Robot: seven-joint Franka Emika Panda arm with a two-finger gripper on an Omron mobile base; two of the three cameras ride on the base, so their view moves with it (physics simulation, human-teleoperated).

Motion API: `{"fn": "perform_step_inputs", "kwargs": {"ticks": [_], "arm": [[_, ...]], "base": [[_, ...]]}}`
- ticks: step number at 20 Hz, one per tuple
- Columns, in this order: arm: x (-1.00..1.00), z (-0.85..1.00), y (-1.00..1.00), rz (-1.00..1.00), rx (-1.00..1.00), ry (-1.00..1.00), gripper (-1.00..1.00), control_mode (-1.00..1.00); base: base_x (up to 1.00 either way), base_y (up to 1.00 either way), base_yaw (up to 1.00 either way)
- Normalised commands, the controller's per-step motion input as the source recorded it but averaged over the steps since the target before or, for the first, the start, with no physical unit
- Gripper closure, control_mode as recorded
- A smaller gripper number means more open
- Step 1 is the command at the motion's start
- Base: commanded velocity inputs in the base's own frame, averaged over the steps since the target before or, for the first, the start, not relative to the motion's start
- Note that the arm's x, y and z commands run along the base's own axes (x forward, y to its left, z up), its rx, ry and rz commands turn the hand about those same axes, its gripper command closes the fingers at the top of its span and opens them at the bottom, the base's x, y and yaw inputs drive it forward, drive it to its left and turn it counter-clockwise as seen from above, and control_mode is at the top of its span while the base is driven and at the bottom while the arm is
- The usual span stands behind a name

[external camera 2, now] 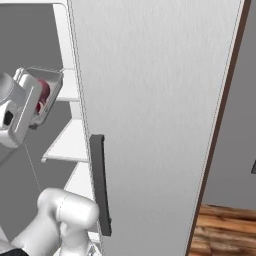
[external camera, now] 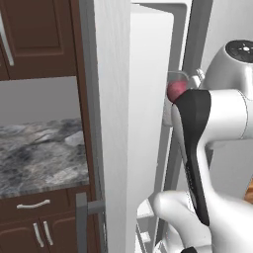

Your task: Take the onion and tomato out of the freezer and place them in the tupperware container on the counter. Then put the tupperware containing the vegetables back in the freezer.

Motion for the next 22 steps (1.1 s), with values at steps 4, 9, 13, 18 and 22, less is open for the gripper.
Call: {"fn": "perform_step_inputs", "kwargs": {"ticks": [4,9,13,18,22], "arm": [[0.40,0.06,0.06,-0.09,0.11,-0.06,1.00,-1.00],[0.54,0.00,0.06,-0.01,0.03,-0.06,1.00,-1.00],[0.51,0.00,0.01,0.00,0.00,-0.05,1.00,-1.00],[0.57,0.00,0.00,0.01,0.00,-0.03,1.00,-1.00],[0.47,0.00,0.08,0.06,0.00,0.00,1.00,-1.00]], "base": [[0.00,0.00,0.00],[0.00,0.00,0.00],[0.00,0.00,0.00],[0.00,0.00,0.00],[0.00,0.00,0.00]]}}
